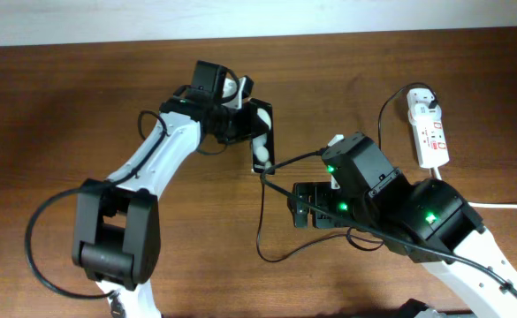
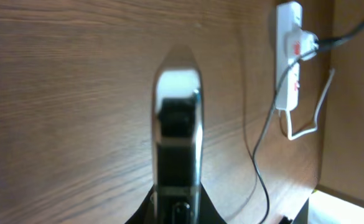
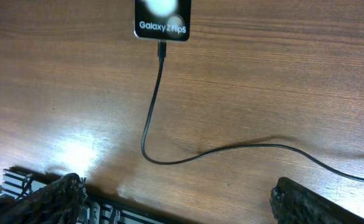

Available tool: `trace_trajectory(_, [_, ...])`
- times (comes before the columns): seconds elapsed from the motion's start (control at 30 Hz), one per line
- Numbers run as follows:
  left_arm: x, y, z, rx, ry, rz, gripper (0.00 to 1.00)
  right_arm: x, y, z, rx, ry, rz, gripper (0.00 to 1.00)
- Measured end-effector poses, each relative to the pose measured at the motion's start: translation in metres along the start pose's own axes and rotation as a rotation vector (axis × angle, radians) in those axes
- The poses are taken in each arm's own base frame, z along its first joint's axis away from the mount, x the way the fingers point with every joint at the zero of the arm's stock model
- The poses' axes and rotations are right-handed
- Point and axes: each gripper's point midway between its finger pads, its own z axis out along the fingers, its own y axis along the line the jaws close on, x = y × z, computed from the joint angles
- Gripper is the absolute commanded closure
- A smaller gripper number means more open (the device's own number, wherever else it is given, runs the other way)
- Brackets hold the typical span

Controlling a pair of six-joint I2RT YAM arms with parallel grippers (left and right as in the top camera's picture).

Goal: Plug charger to phone and switch on socket
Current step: 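Lower the plugged-in phone toward the table with the left gripper, then lay the phone flat on the table and open the left gripper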

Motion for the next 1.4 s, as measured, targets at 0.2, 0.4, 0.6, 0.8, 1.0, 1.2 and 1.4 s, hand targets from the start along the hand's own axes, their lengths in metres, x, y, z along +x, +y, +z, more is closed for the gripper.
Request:
trace_trajectory(0.2, [-0.004,0.027,0.023,-0.011,0.010,-0.029,1.00,0.000,0.000,0.000,0.000,-0.001,0.000,0.01])
trace_trajectory(0.4, [0.007,0.047,0.043,-0.032,0.058,-0.064,1.00,0.000,0.000,0.000,0.000,0.000,0.000,0.01])
trace_trajectory(0.6, [0.005,0.051,0.044,-0.052,0.046,-0.061,1.00,0.000,0.000,0.000,0.000,-0.001,0.000,0.01])
trace_trajectory(0.8, [0.012,0.068,0.060,-0.069,0.074,-0.086,0.99,0.000,0.000,0.000,0.000,0.000,0.000,0.01])
trace_trajectory(1.0, [0.015,0.068,0.068,-0.029,0.101,-0.098,0.93,0.000,0.000,0.000,0.000,-0.001,0.000,0.01])
trace_trajectory(1.2, [0.016,0.066,0.075,0.012,0.120,-0.078,0.85,0.000,0.000,0.000,0.000,0.000,0.000,0.01])
trace_trajectory(1.4, [0.019,0.068,0.080,0.025,0.136,-0.078,0.67,0.000,0.000,0.000,0.000,0.000,0.001,0.01])
